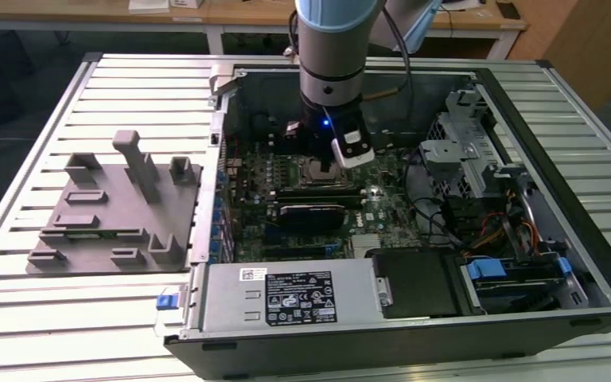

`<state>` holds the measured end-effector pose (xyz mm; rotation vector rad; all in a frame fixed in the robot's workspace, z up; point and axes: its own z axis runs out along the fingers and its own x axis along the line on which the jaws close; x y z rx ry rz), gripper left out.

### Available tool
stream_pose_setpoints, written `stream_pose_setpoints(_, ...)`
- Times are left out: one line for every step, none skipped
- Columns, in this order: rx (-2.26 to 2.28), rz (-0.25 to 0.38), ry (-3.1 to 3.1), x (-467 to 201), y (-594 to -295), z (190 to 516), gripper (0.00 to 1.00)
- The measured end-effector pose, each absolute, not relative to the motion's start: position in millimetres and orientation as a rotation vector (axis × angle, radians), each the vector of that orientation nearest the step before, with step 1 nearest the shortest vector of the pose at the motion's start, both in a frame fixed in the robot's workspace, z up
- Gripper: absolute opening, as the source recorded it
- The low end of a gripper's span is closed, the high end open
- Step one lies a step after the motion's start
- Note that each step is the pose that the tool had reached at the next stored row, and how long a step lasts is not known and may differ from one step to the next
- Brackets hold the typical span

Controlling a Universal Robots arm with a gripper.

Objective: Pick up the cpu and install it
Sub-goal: 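Install the second cpu locking lever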

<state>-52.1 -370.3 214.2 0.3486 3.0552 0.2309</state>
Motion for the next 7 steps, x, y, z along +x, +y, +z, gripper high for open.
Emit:
stream_pose_setpoints(0.348, 0.226, 3.055, -52.1, -369.3, 214.1, 0.11)
stream_pose_setpoints(0.348, 0.224, 3.055, -52.1, -369.0, 214.1, 0.11)
stream_pose_setpoints(0.348, 0.224, 3.055, -52.1, -369.1, 214.1, 0.11)
stream_pose_setpoints(0.348, 0.223, 3.055, -52.1, -369.0, 214.2, 0.11)
stream_pose_setpoints(0.348, 0.222, 3.055, -52.1, -369.0, 214.2, 0.11)
stream_pose_setpoints(0.348, 0.222, 3.055, -52.1, -369.0, 214.2, 0.11)
stream_pose_setpoints(0.348, 0.222, 3.055, -52.1, -369.0, 214.2, 0.11)
